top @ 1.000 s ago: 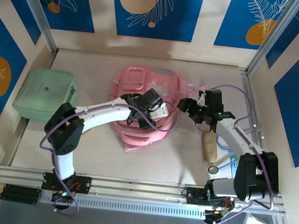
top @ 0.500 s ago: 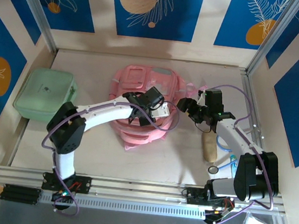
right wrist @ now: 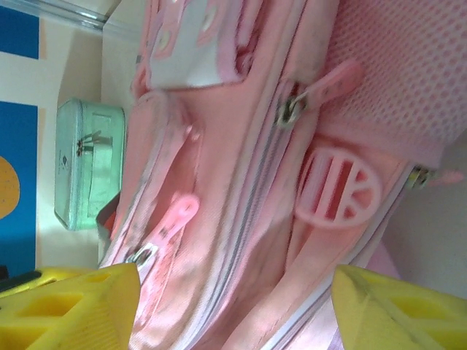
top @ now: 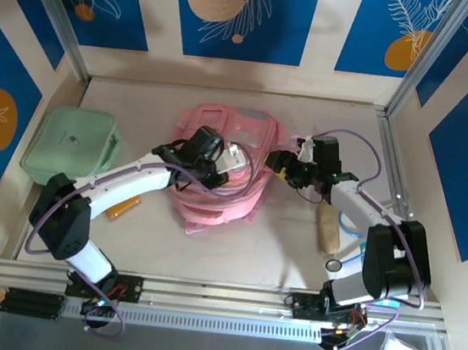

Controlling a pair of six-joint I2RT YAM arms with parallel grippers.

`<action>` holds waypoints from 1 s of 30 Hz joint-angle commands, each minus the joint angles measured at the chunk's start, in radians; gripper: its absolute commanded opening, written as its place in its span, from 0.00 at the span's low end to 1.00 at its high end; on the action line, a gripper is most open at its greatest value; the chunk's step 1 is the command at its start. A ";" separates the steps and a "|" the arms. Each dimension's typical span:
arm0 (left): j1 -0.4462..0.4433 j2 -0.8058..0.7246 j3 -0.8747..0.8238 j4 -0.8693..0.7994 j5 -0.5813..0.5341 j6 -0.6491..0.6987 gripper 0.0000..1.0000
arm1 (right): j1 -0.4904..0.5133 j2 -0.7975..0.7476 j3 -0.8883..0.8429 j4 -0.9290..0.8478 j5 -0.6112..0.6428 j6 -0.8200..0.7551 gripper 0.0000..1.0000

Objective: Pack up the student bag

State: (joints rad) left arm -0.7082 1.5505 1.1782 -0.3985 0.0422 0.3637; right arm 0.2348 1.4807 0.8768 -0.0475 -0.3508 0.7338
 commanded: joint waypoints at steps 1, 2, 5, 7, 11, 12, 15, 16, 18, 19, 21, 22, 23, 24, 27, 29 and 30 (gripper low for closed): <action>0.033 -0.072 -0.023 0.110 0.079 -0.077 0.01 | -0.012 0.081 0.082 0.063 -0.053 -0.016 0.70; 0.038 -0.078 -0.030 0.118 0.086 -0.083 0.01 | -0.015 0.116 0.109 0.064 -0.066 -0.029 0.69; 0.053 -0.094 -0.049 0.133 0.097 -0.098 0.00 | -0.026 0.231 0.199 0.052 -0.085 -0.058 0.68; 0.062 -0.103 -0.060 0.140 0.100 -0.105 0.00 | -0.031 0.290 0.238 0.061 -0.088 -0.072 0.67; 0.075 -0.116 -0.077 0.141 0.105 -0.109 0.00 | -0.032 0.359 0.278 0.078 -0.128 -0.105 0.66; 0.079 -0.120 -0.080 0.142 0.109 -0.111 0.00 | -0.032 0.368 0.277 0.089 -0.141 -0.109 0.66; 0.089 -0.127 -0.092 0.152 0.119 -0.114 0.00 | -0.037 0.394 0.275 0.113 -0.177 -0.104 0.66; 0.091 -0.127 -0.093 0.154 0.123 -0.116 0.00 | -0.037 0.407 0.279 0.117 -0.205 -0.098 0.67; 0.095 -0.127 -0.095 0.159 0.128 -0.118 0.00 | -0.035 0.430 0.281 0.139 -0.263 -0.082 0.67; 0.096 -0.125 -0.095 0.162 0.130 -0.120 0.00 | -0.032 0.438 0.274 0.154 -0.286 -0.070 0.67; 0.098 -0.122 -0.095 0.165 0.133 -0.121 0.00 | -0.026 0.447 0.255 0.193 -0.318 -0.046 0.67; 0.099 -0.117 -0.095 0.170 0.141 -0.124 0.00 | -0.024 0.450 0.241 0.220 -0.330 -0.029 0.67; 0.099 -0.112 -0.095 0.174 0.149 -0.124 0.00 | -0.024 0.447 0.228 0.246 -0.341 -0.015 0.67; 0.099 -0.103 -0.090 0.171 0.158 -0.124 0.00 | -0.024 0.444 0.217 0.274 -0.357 0.002 0.67; 0.099 -0.086 -0.075 0.152 0.151 -0.124 0.00 | -0.033 0.427 0.194 0.328 -0.386 0.033 0.67; 0.099 -0.087 -0.078 0.152 0.148 -0.121 0.00 | -0.044 0.411 0.183 0.347 -0.397 0.051 0.64; 0.100 -0.089 -0.080 0.154 0.151 -0.123 0.00 | -0.051 0.401 0.176 0.359 -0.404 0.061 0.61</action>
State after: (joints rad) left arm -0.6228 1.4731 1.0740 -0.2947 0.1577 0.2775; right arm 0.1917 1.9144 1.0794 0.2592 -0.6685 0.7460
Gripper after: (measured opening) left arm 0.068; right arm 0.629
